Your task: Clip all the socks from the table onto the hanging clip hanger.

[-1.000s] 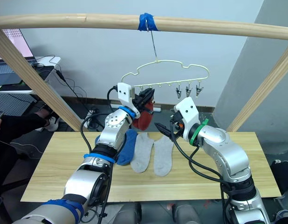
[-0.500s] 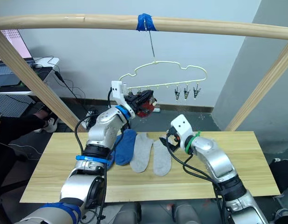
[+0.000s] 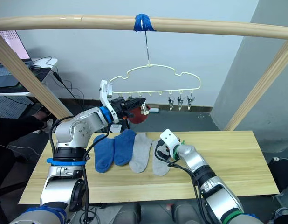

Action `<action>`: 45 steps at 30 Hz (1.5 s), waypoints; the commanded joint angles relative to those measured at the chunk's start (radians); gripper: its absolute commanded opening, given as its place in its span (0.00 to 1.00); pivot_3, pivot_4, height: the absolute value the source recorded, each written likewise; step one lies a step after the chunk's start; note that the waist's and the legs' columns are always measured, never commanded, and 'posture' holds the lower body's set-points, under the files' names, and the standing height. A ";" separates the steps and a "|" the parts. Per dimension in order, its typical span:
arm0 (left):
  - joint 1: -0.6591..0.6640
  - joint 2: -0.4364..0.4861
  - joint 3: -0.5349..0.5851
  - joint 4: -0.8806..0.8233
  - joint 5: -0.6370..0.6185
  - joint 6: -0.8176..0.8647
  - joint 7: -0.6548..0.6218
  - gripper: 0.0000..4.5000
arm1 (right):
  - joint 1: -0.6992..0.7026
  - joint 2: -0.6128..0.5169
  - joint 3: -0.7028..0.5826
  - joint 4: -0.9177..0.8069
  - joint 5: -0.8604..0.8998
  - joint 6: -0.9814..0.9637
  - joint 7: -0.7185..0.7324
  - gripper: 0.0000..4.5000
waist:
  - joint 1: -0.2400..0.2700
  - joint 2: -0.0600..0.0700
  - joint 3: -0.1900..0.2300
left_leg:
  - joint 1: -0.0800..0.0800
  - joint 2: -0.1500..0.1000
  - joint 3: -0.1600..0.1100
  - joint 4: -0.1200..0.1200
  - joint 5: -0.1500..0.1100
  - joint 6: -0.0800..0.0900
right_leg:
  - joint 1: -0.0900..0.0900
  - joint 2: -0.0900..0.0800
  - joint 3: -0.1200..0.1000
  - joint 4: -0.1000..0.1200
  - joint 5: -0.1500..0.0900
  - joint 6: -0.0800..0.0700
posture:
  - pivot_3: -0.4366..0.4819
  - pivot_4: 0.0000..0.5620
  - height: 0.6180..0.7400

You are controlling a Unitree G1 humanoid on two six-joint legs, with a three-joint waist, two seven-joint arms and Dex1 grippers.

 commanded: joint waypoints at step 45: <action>-0.024 -0.040 0.115 0.002 -0.190 0.265 0.113 0.00 | 0.267 -0.051 -0.076 -0.960 0.036 0.160 0.078 0.01 | 0.014 0.000 0.000 | 0.006 0.000 0.001 -0.001 0.000 0.000 | 0.004 0.000 0.001 -0.002 -0.002 0.003 | 0.46 0.26 1.00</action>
